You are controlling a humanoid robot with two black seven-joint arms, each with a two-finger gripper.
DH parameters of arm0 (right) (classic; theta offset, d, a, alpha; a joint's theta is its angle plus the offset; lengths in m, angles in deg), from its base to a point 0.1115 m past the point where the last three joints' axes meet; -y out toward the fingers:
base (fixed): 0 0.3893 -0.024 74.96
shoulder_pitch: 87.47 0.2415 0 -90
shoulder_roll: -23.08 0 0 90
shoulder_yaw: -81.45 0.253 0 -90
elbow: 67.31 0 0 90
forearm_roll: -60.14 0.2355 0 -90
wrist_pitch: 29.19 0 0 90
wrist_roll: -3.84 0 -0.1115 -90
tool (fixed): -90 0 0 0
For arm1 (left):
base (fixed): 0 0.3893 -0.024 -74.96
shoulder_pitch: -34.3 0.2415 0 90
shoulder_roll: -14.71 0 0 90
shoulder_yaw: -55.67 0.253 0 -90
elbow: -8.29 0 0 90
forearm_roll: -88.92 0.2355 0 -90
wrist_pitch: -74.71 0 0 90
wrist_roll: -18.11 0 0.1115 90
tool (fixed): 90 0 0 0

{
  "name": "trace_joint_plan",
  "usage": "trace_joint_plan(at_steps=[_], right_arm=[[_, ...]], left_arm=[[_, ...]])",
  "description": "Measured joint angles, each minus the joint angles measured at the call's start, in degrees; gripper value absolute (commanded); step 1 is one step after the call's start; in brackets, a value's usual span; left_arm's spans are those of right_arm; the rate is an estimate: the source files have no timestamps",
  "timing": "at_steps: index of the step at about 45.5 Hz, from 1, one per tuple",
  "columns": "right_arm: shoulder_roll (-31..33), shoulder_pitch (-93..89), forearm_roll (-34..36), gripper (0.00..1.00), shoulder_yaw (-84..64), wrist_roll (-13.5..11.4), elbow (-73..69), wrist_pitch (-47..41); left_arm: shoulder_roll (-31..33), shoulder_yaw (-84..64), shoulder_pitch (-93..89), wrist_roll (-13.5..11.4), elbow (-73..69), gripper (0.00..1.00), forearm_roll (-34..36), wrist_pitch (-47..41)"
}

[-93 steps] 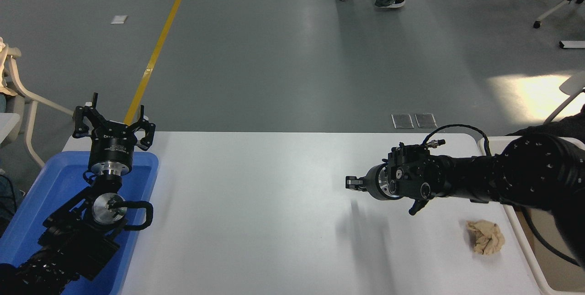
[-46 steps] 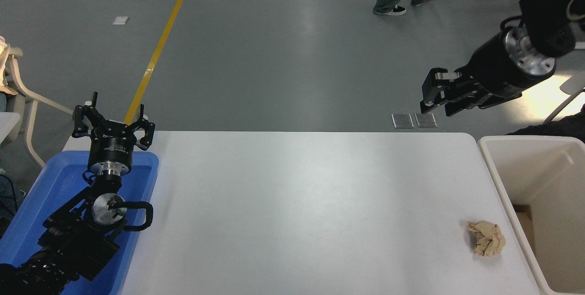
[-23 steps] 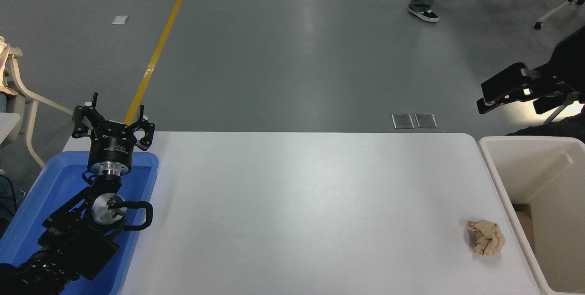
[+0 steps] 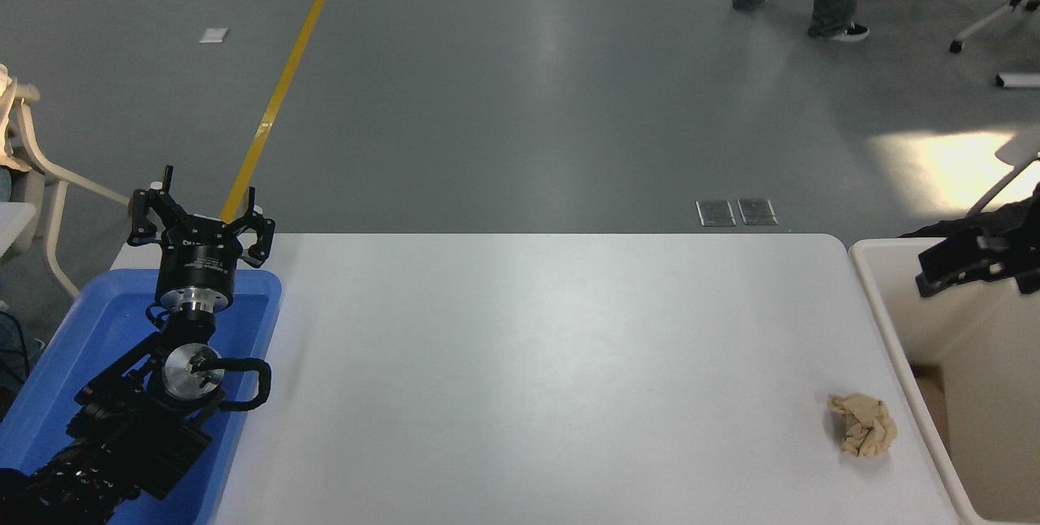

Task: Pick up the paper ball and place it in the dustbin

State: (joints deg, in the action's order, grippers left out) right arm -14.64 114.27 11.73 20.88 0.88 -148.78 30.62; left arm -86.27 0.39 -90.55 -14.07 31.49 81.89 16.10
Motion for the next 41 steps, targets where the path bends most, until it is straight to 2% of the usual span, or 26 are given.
trace_joint_plan(at_steps=[9, 21, 41], right_arm=[[0.13, -17.00, -4.64, 1.00, 10.73, 0.04, 6.93, 4.49], [-1.96, -36.05, -7.01, 1.00, 24.00, 0.05, 13.09, 10.48], [-7.34, -50.90, -7.55, 0.98, 31.86, 0.00, 20.36, 18.09]], left_arm=[[0.01, 0.00, -0.03, 0.00, 0.01, 0.99, 0.00, 0.00], [0.00, 0.00, -0.01, 0.00, 0.00, 0.99, 0.01, 0.00], [-0.01, -0.06, -0.05, 0.00, 0.00, 0.99, 0.00, -0.02]])
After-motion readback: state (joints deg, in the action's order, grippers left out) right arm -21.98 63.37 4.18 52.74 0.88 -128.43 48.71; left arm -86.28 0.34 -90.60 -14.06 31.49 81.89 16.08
